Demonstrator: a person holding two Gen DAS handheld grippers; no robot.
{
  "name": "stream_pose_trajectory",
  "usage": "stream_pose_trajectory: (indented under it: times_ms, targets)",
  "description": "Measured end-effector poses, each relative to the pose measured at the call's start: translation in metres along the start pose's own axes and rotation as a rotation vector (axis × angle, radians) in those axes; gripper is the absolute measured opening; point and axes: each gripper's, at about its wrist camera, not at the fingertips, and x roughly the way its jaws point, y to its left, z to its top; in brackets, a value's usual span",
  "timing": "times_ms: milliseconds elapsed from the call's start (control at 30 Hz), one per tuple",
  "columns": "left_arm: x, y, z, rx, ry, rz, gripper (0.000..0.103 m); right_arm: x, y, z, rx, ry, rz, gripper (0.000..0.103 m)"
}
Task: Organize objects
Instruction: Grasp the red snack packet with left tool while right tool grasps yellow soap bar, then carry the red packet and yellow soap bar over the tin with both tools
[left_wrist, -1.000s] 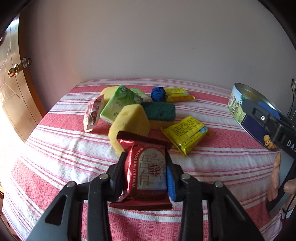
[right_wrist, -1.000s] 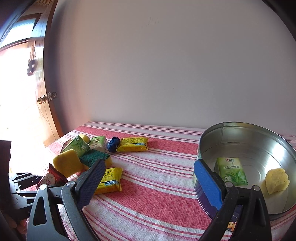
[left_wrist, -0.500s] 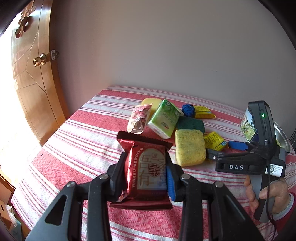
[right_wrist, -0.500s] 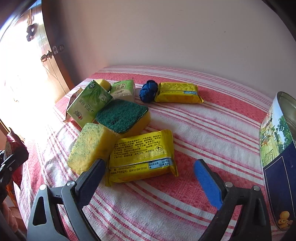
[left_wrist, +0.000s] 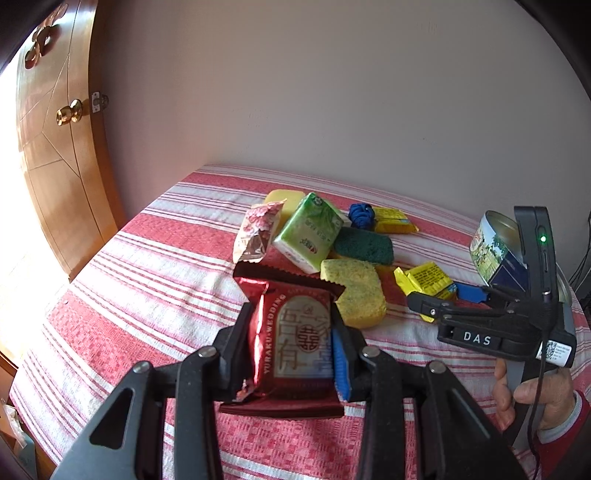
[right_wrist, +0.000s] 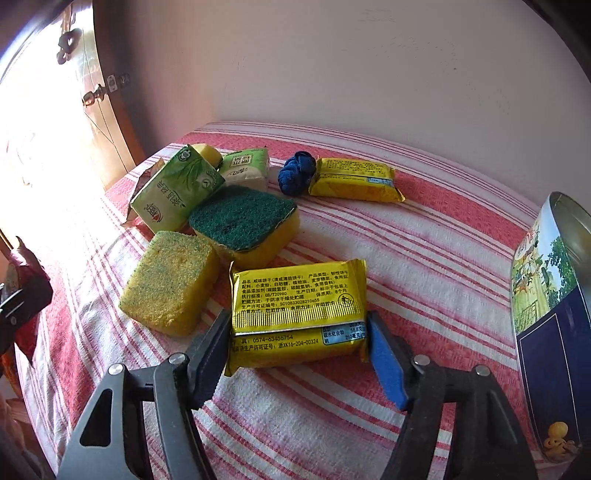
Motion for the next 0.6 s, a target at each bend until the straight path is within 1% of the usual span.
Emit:
stream_pose_trajectory:
  times_ms: [67,167,267,433,600]
  targets:
    - [0.002,-0.011,0.003,0.011,0.000,-0.011,0.037,-0.014,-0.008,-0.004,0.009,-0.046,-0.022,0.072]
    - [0.004,-0.033,0.011,0.040,-0.011,-0.018,0.037,-0.039,-0.022,-0.007,0.033,-0.129,-0.031,0.072]
    - [0.006,-0.059,0.021,0.081,-0.030,-0.022,0.037,-0.072,-0.037,-0.006,0.059,-0.232,-0.047,0.072]
    - [0.010,-0.103,0.037,0.127,-0.061,-0.046,0.037,-0.114,-0.064,-0.010,0.071,-0.390,-0.139,0.072]
    - [0.017,-0.142,0.044,0.149,-0.061,-0.077,0.037,-0.145,-0.095,-0.019,0.078,-0.480,-0.223,0.072]
